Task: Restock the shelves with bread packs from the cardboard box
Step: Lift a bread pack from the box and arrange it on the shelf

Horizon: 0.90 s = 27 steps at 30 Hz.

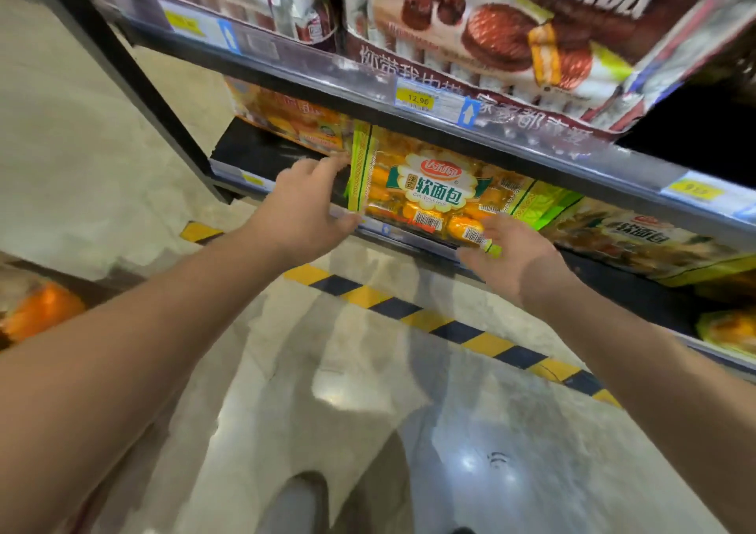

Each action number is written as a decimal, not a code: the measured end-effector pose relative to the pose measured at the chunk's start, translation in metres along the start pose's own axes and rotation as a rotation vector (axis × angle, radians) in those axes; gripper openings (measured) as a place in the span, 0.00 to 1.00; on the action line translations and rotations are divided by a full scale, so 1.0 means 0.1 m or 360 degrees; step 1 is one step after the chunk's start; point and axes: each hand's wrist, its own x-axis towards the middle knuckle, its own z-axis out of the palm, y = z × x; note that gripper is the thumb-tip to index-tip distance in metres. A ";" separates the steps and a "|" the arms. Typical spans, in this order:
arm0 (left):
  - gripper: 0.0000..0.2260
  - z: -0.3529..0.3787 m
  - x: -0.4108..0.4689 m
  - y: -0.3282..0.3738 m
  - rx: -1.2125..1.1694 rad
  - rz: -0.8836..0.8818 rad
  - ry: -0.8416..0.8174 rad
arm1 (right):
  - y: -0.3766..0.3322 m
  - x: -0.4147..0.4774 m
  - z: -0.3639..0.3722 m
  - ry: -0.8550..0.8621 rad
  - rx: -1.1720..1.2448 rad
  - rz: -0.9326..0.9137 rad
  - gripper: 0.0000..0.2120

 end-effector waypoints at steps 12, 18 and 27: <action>0.33 -2.29 -2.23 0.46 0.0511 -0.0185 0.0085 | -2.41 -1.93 -1.20 0.0057 -0.0740 -0.1169 0.27; 0.33 -3.30 -3.42 0.25 0.0393 -0.0757 0.0099 | -3.51 -2.75 -1.42 -0.0142 -0.0876 -0.1462 0.29; 0.33 -3.99 -4.76 -0.51 0.0139 -0.1331 0.0245 | -4.94 -3.61 -0.99 -0.0378 -0.0891 -0.1733 0.28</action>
